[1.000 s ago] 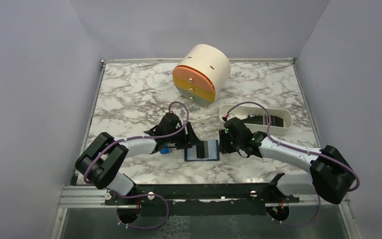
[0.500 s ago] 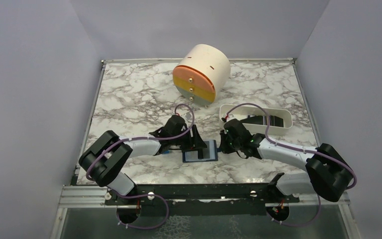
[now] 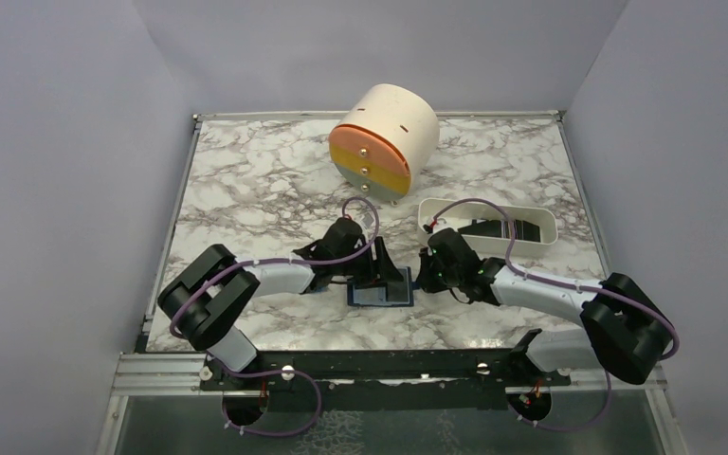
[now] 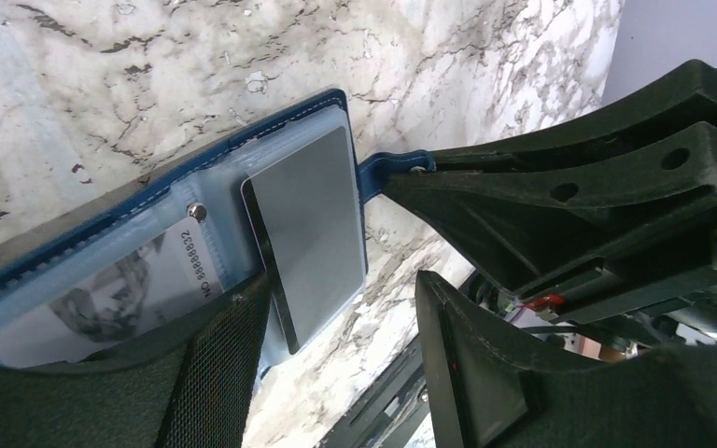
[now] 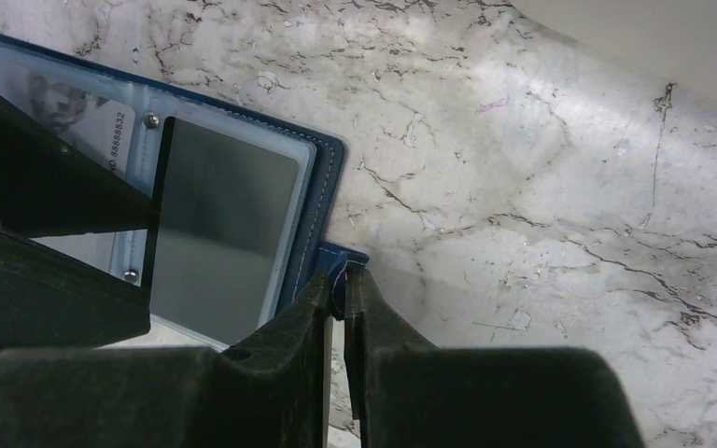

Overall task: Put the credit cards into the card holder
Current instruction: Insert the credit card into the card holder.

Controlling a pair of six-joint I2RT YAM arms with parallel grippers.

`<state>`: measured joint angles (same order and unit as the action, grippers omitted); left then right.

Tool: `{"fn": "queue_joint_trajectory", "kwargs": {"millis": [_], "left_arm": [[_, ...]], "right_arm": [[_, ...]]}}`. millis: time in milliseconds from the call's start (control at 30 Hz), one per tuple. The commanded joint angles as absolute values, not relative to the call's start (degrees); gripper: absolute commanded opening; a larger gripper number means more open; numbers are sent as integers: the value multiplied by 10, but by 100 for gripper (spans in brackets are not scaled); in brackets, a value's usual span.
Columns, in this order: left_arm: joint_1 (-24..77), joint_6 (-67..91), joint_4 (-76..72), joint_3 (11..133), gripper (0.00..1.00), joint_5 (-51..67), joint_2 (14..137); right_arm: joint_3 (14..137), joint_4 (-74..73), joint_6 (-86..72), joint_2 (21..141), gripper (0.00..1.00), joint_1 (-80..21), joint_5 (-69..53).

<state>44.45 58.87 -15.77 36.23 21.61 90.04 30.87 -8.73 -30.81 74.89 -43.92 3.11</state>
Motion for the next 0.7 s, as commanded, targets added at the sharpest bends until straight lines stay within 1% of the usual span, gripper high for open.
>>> {"fn": "queue_joint_trajectory", "kwargs": {"millis": [0,167,267,500,600,667], "left_arm": [[455,600,-186,385,60,232,897],[455,595,-176,368,60,218,889],[453,573,-132,376,61,201,882],[443,501,2,423,68,138,834],[431,488,39,425,74,121,818],[420,477,65,425,76,108,809]], "right_arm": [[292,-69,-321,758,7,-444,14],[294,-79,-323,751,7,-444,33],[290,-87,-321,742,6,-444,47],[272,-81,-325,737,4,-444,52],[272,-83,-326,733,4,-444,52],[271,-83,-326,729,4,-444,53]]}}
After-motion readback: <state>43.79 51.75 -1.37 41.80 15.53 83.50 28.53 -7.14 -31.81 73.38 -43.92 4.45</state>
